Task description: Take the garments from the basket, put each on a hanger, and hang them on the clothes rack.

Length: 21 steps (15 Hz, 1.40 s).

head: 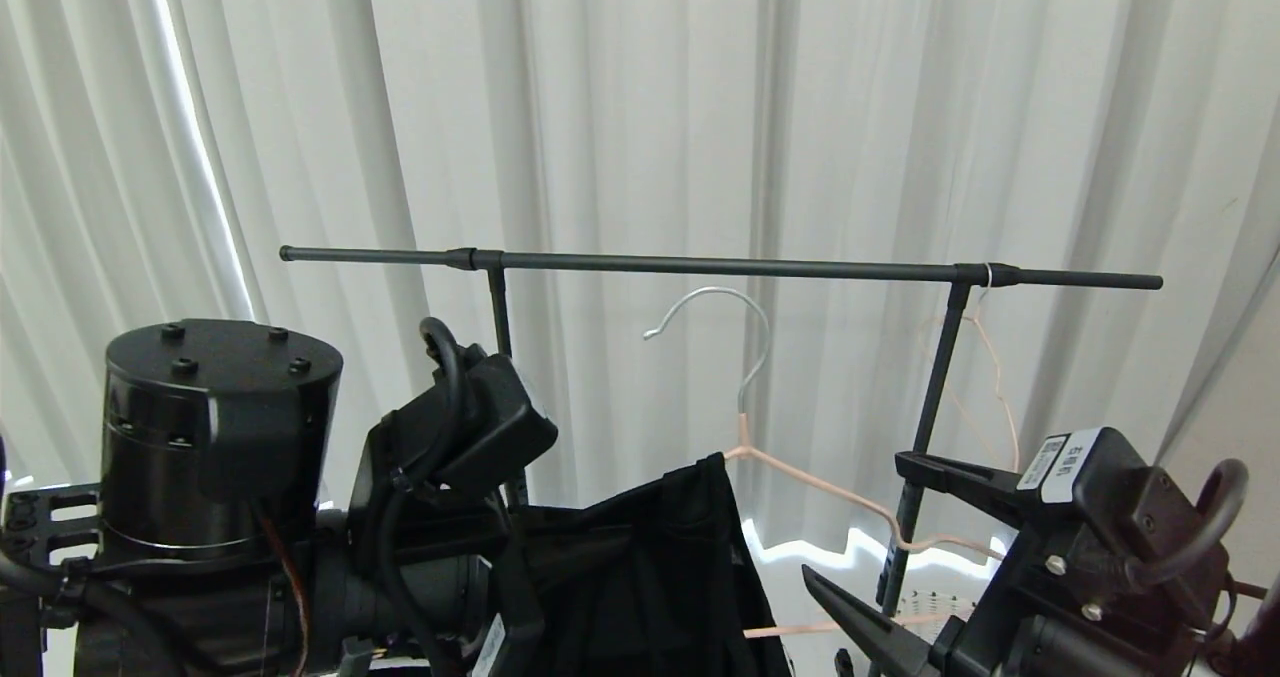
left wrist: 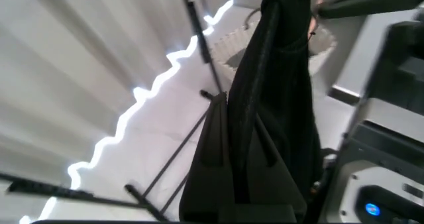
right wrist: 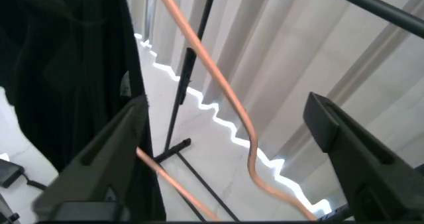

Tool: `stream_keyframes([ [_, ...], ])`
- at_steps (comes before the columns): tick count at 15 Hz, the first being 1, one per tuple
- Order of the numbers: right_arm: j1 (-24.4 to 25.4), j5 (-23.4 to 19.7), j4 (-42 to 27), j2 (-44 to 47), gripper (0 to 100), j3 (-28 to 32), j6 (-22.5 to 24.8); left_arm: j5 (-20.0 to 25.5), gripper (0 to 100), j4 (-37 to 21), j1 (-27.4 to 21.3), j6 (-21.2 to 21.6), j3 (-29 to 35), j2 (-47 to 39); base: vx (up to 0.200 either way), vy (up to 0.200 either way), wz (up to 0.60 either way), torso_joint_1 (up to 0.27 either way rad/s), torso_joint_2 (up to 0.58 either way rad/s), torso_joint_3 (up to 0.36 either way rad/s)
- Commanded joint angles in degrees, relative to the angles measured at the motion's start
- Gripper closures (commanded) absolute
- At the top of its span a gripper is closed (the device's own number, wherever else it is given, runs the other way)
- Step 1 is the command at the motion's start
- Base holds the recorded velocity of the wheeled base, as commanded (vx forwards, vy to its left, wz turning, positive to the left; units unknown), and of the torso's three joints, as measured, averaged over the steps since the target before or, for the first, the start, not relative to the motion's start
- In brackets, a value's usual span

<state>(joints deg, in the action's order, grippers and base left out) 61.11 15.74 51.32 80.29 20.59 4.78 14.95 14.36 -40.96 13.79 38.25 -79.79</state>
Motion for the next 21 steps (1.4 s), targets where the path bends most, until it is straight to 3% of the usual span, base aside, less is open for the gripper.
stream_keyframes([
  [1,-0.29,0.08,-0.08,0.04,0,0.15,0.06,-1.85,100,0.05,0.18,0.01,-0.99,-0.02,0.000,0.000,0.00,0.000,0.00,0.000],
  [3,-1.79,0.08,-0.08,-0.39,0,0.06,-0.03,-7.04,100,0.41,0.88,3.26,-4.33,0.33,0.000,0.000,0.00,0.000,0.00,0.000],
  [7,-1.96,-1.68,-0.26,-0.83,0,-3.10,-1.09,-8.00,100,9.63,3.96,5.11,-6.09,0.16,0.000,0.000,0.00,0.000,0.00,0.000],
  [10,-1.96,-2.03,-0.35,1.10,0,-3.01,-5.48,-8.97,100,12.18,4.93,5.11,-6.09,0.33,0.000,0.000,0.00,0.000,0.00,0.000],
  [13,-1.96,-2.03,-0.35,6.72,0,-1.25,-10.76,-13.19,100,14.64,5.36,4.76,-4.59,-0.28,0.000,0.000,0.00,0.000,0.00,0.000],
  [18,-2.49,-1.85,-0.26,17.71,0,10.44,-18.58,-13.28,100,15.08,5.19,5.02,-3.36,1.65,0.000,0.000,0.00,0.000,0.00,0.000],
  [21,-4.25,-1.50,-0.08,20.70,0,14.30,-19.37,-13.28,100,15.08,5.01,5.02,-2.92,2.62,0.000,0.000,0.00,0.000,0.00,0.000],
])
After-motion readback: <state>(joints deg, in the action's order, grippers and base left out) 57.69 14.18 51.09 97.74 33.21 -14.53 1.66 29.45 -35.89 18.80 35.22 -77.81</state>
